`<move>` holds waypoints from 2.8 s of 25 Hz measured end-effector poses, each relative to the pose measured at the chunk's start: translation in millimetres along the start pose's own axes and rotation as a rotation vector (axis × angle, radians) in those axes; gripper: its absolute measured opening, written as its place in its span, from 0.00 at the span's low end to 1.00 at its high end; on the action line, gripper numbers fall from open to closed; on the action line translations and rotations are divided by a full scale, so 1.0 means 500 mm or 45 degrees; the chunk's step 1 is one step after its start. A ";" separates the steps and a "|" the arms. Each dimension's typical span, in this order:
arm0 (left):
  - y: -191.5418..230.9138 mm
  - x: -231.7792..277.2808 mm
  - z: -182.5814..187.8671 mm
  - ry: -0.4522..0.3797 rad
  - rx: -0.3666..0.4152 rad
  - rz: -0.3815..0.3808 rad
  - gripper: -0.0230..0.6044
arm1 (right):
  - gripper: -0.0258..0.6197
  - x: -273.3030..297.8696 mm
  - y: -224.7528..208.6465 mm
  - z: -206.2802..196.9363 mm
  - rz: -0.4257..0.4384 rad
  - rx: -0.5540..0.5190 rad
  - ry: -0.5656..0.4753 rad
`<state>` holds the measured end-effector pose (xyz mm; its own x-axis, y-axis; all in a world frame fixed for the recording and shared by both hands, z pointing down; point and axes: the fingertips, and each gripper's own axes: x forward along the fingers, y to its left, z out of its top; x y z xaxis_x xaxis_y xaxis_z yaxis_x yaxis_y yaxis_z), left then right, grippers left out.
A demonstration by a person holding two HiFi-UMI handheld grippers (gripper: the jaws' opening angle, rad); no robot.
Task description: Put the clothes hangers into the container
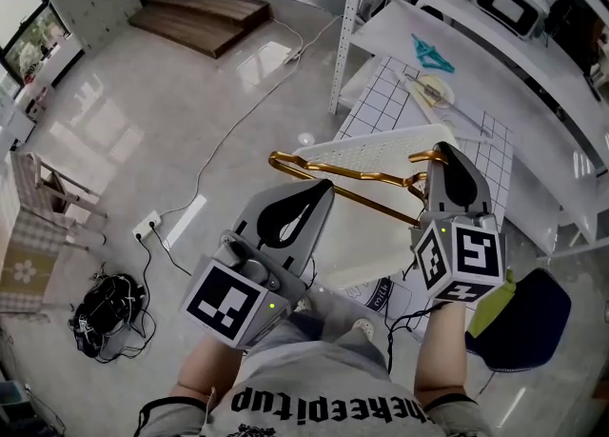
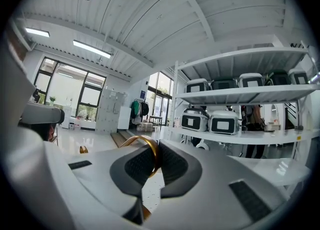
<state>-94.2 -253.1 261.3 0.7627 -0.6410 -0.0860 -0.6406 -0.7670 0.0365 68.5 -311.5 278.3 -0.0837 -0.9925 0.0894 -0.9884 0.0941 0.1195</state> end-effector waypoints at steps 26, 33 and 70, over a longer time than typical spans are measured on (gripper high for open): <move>-0.053 0.038 -0.026 0.044 -0.008 -0.016 0.07 | 0.13 -0.013 -0.051 -0.125 0.052 0.045 0.204; -0.070 0.067 -0.035 0.055 -0.014 -0.014 0.07 | 0.15 -0.009 -0.080 -0.170 0.061 0.058 0.281; -0.115 0.138 -0.057 0.078 -0.041 -0.066 0.07 | 0.23 -0.069 -0.008 -0.258 0.712 -0.085 0.579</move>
<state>-2.3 -254.1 281.6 0.7993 -0.6003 -0.0274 -0.5978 -0.7989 0.0658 91.8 -267.4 402.1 -0.4988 -0.6650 0.5559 -0.8022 0.5970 -0.0057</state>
